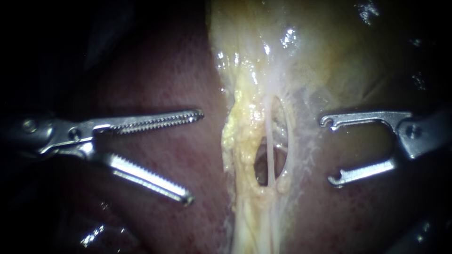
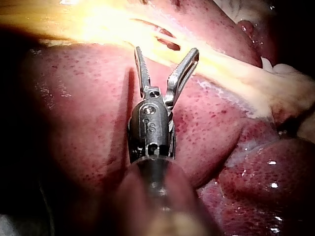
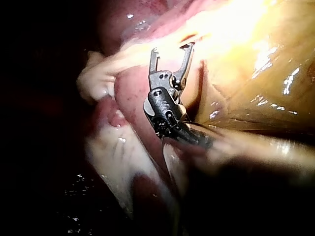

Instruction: Grabbing gallbladder

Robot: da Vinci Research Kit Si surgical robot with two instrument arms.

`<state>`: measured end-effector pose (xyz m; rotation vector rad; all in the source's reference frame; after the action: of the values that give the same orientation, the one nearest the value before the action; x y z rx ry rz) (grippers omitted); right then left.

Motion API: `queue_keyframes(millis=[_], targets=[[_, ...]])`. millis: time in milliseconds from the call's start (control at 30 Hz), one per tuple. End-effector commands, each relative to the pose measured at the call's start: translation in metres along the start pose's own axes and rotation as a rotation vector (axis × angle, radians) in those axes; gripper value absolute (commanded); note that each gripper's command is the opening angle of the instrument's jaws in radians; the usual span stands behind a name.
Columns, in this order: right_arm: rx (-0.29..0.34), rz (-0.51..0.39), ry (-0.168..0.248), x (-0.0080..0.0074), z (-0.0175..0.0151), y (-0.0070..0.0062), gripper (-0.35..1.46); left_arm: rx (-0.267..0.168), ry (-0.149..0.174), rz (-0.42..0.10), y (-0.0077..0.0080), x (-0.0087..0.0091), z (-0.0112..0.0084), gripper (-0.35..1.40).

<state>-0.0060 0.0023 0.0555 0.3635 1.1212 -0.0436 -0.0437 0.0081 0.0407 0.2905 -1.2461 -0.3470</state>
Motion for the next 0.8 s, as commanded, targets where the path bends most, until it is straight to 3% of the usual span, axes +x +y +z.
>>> queue_keyframes(millis=[33, 233, 367, 567, 800], targets=[[0.001, 0.0, 0.0, 0.0, 0.0, 0.0, 0.58, 0.0, 0.0, 0.0, 0.0, -0.0001, -0.0001, 0.79], [0.0, 0.0, 0.0, -0.0001, 0.0, 0.0001, 0.58, 0.005, -0.003, 0.0, 0.0006, -0.0009, -0.0001, 0.67], [0.0, -0.001, 0.0, -0.0001, 0.0, 0.0, 0.58, 0.003, -0.001, -0.01, 0.0019, -0.0012, 0.0008, 0.62], [0.001, -0.001, 0.0, -0.0002, -0.0002, 0.0, 0.58, -0.001, -0.001, -0.011, 0.0039, -0.0007, 0.0025, 0.59], [0.002, -0.001, 0.0, -0.0002, -0.0002, 0.0, 0.58, -0.005, 0.007, -0.008, 0.0051, 0.0002, 0.004, 0.56]])
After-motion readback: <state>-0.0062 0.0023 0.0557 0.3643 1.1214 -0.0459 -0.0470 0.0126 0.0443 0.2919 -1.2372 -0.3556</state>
